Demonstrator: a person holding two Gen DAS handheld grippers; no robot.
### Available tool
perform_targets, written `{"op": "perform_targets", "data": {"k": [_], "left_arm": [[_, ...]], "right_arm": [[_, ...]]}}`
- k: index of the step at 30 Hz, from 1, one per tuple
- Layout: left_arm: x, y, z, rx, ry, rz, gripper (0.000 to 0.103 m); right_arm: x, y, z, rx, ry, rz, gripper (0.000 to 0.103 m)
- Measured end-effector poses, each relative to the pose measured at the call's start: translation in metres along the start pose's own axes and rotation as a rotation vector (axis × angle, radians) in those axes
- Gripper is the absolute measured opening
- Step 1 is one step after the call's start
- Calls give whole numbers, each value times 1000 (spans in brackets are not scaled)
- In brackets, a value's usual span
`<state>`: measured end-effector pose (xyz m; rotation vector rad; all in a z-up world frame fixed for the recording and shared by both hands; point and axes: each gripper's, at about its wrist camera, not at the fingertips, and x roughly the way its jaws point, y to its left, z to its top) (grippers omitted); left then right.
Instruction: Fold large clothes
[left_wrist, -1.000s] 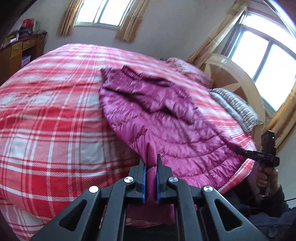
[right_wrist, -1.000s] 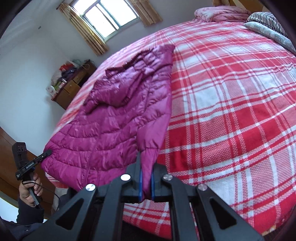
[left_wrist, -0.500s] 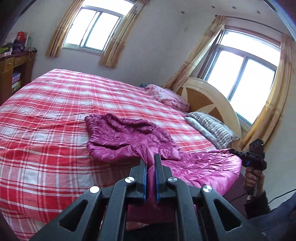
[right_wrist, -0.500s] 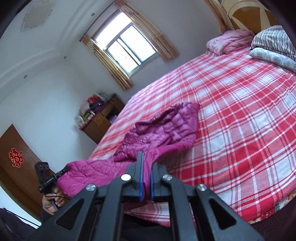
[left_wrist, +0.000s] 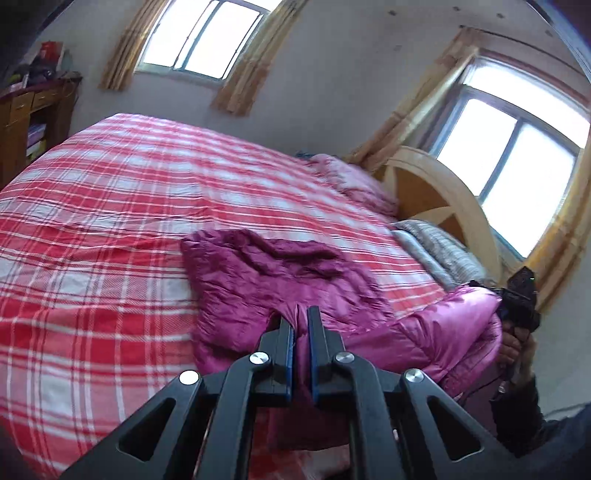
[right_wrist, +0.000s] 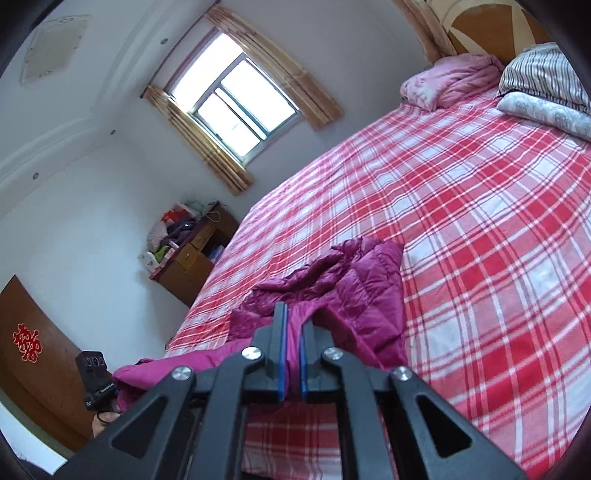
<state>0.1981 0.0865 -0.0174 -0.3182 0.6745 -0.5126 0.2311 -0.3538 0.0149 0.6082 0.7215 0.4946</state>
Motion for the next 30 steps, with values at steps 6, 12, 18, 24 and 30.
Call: {"op": "perform_targets", "data": {"k": [6,12,18,24,30], "left_arm": [[49,31,35,-45,41,71,10],[24,32,70,-10,-205,271,80],[65,-4,66,98,-204,314,88],[170,-47,28,346,-53,378,88],[240,-29,26,351,-8,528,88]], "right_arm": [[52,-24,33,62,17,-58,8],[97,-52,55,110,64,-116,8],[157,-74,56,104,109,-193,10],[193,-83,59,83,107,-235,11],[180,-64,57,63,-32,-346,87]]}}
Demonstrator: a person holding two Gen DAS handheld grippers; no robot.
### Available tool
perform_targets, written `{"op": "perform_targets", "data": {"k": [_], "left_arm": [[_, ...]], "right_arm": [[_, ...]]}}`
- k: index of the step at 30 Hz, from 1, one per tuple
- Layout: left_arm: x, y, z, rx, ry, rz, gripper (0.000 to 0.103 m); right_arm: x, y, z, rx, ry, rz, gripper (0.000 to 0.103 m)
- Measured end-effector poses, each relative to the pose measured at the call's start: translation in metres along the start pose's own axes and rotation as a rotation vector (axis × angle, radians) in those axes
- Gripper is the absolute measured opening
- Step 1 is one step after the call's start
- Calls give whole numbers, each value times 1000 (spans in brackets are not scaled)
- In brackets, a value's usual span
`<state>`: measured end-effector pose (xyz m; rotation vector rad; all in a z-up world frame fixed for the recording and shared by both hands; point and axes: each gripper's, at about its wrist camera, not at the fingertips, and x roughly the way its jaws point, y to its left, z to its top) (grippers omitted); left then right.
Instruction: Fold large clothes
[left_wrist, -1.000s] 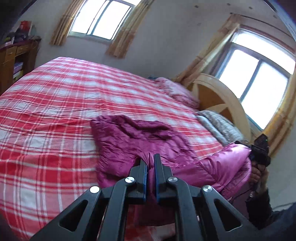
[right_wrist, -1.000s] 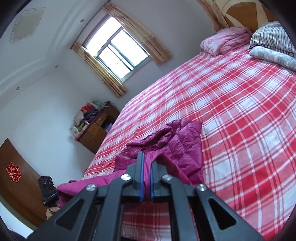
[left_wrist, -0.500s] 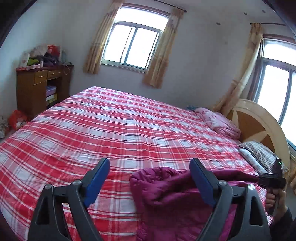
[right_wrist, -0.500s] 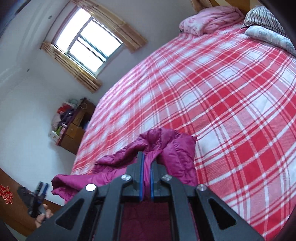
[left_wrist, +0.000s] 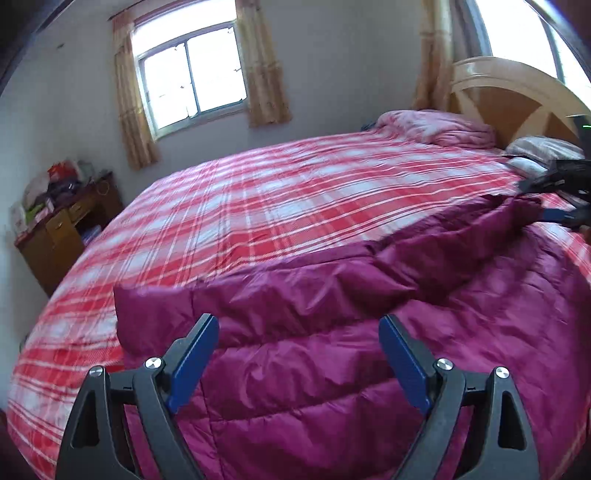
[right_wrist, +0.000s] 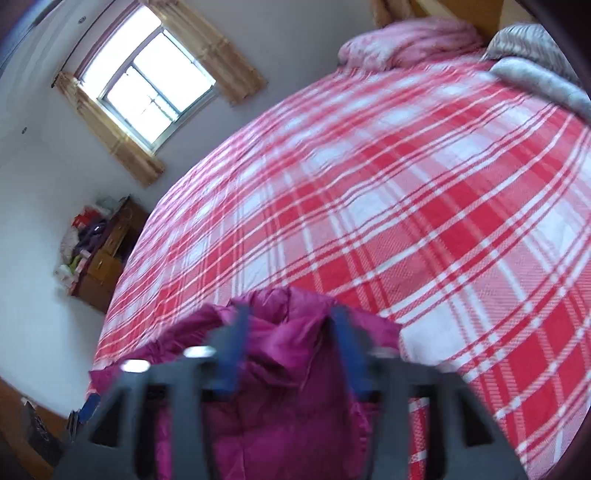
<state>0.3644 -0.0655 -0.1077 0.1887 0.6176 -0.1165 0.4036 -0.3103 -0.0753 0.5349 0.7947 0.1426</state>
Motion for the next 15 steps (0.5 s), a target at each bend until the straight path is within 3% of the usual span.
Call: {"op": "perform_targets", "data": {"k": [4,8,10,12,15], "left_arm": [[19,11,-3,-90,38,3,88],[27,16,-3,-134,58,24,88],[32,15,-1,-145,75,24,88],[35,15,0,-153,86,13,88],[46,18,0,-179,116,-4,89]], "right_arm": [[-16,42,-29,-184,-36,17,84],[24,94,-62,-399,16,83,67],[43,107,-74,-460,43,57,59],[65,107,-74,-454,89,17,59],[85,95,-64,-412,123,25,59]]}}
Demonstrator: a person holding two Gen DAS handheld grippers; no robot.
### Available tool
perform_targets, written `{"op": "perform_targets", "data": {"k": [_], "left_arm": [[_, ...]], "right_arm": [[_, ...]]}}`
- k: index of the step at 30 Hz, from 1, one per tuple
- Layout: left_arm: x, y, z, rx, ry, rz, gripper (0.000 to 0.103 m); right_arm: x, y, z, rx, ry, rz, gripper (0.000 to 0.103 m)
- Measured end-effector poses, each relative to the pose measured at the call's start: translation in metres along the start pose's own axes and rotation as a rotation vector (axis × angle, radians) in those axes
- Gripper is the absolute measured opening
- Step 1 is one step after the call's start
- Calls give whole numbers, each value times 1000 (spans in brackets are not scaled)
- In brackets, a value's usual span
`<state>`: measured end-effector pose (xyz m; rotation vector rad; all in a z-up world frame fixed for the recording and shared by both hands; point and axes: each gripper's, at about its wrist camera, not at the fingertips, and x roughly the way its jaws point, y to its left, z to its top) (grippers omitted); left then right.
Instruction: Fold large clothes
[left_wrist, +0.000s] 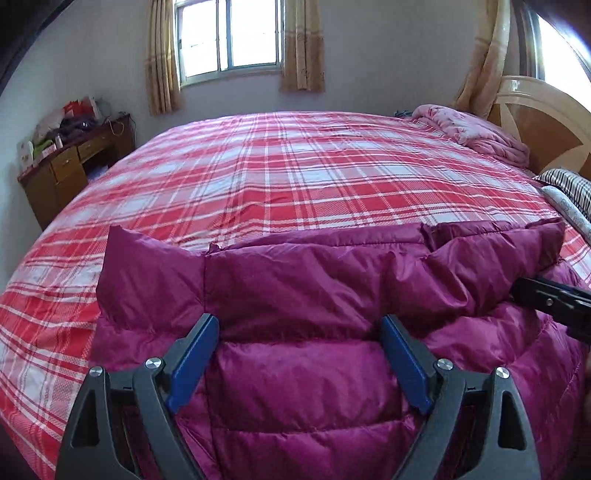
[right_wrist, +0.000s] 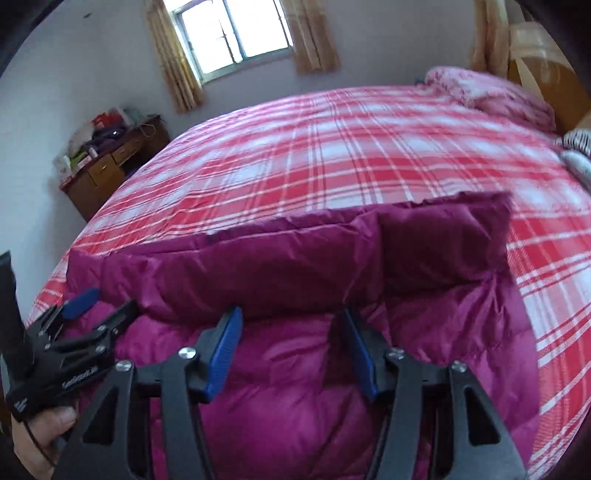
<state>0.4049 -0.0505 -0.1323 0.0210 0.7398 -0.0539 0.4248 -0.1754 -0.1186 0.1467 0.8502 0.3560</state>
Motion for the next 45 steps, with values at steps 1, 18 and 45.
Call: {"op": "perform_targets", "data": {"k": [1,18,45], "left_arm": [[2,1,1,-10,3,-8,89],[21,-3,1,-5,47,-9,95],[44,-9,4,20,134,3,102]], "right_arm": [[4,-3,1,5,7,-2,59],[23,-11,-3,29,26,10,59],[40,-10,4,-8,82,-23,63]]}}
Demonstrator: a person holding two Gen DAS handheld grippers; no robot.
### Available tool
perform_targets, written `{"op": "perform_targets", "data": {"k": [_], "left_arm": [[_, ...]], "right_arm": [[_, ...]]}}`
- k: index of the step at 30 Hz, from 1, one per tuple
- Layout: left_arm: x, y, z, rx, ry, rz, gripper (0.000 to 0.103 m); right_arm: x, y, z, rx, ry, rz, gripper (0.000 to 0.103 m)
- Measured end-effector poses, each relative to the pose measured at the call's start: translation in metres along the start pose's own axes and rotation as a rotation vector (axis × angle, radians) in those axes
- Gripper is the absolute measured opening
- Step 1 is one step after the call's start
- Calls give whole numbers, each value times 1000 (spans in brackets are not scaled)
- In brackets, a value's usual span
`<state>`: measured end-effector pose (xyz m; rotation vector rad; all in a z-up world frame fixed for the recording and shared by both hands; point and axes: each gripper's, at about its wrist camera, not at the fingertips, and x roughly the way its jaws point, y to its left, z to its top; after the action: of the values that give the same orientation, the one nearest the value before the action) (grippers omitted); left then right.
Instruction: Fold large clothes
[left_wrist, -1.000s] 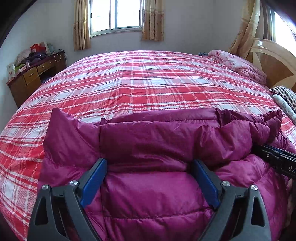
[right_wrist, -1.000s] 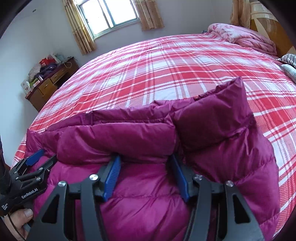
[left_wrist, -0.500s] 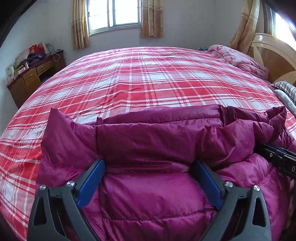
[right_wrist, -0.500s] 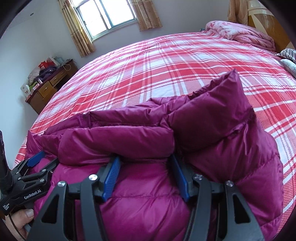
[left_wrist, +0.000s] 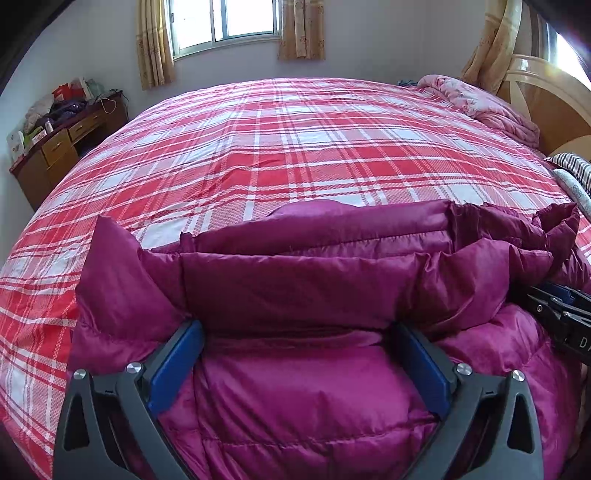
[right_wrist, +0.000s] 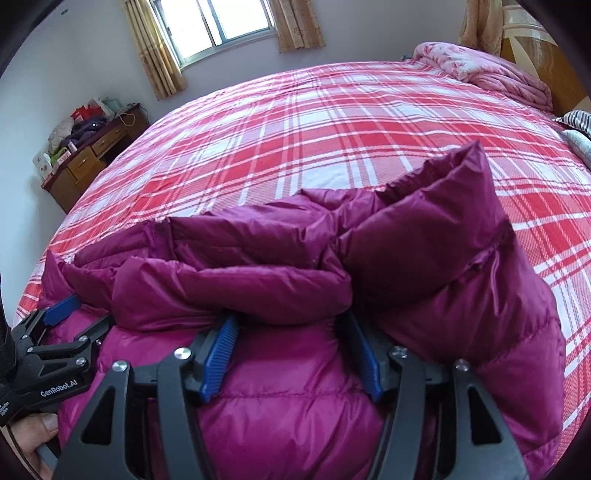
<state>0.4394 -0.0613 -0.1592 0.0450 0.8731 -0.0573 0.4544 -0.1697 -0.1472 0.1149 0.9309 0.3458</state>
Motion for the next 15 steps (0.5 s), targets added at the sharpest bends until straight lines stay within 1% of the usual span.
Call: {"op": "perform_targets", "data": {"k": [6,15], "left_arm": [[4,0,1,3,14,4,102],[5,-2,1,9,15,19,102]], "right_arm": [[4,3,2,-24,23,-8,65],[7,9,3,-57,34,-45,67]]}}
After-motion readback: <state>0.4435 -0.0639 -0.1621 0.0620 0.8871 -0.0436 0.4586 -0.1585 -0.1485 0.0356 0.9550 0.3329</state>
